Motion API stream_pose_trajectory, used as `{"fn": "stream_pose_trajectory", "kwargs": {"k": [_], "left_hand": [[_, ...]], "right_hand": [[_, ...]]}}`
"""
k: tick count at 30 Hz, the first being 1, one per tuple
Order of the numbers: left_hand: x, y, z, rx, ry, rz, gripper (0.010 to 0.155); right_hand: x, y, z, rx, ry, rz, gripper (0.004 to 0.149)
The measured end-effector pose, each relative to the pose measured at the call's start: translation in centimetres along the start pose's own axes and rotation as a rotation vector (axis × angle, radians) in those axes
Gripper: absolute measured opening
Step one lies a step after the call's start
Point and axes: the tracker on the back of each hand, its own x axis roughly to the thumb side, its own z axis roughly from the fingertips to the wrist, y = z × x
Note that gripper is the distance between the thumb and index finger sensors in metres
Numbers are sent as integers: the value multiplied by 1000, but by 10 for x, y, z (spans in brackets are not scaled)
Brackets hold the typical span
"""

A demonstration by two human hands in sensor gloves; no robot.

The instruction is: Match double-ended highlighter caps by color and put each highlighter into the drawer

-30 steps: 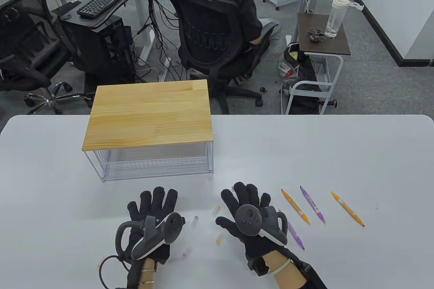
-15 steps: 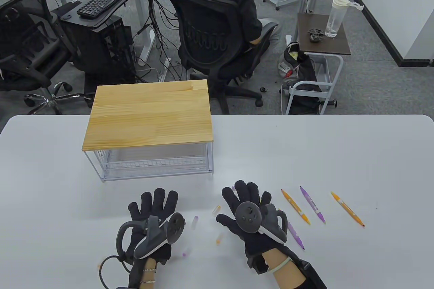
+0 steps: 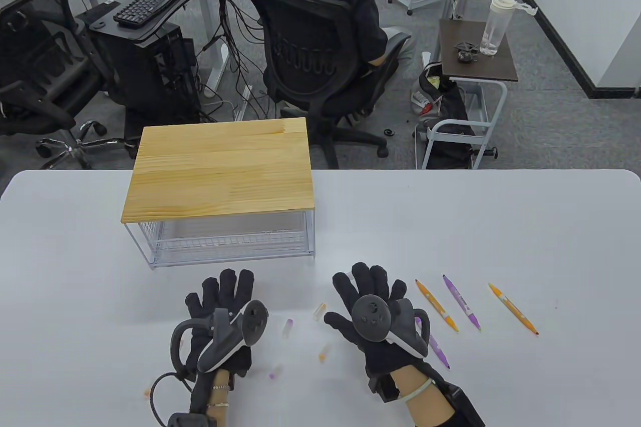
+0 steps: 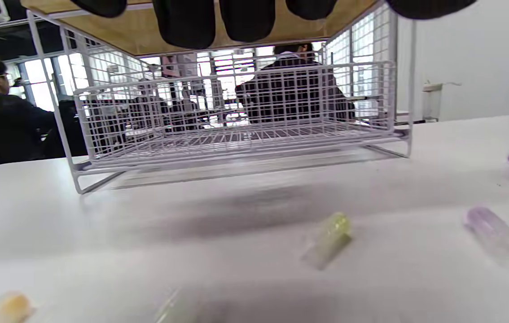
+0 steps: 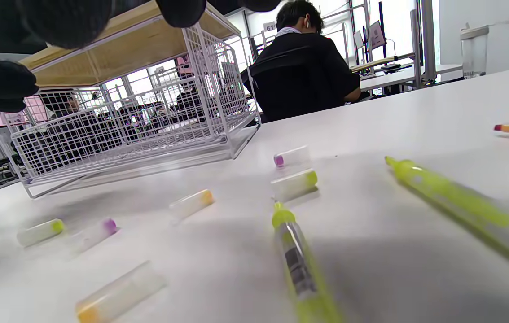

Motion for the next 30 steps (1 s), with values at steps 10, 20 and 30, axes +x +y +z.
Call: {"fn": "stream_pose_trajectory", "kwargs": {"k": [10, 20, 30], "left_hand": [[-7, -6, -82, -41, 158, -189, 76], [2, -9, -118, 20, 241, -287, 56], [5, -10, -128, 123, 262, -322, 37]], "right_hand": [[-12, -10, -2, -8, 37, -40, 74], [-18, -8, -4, 5, 64, -44, 74], [-18, -3, -5, 14, 67, -29, 74]]}}
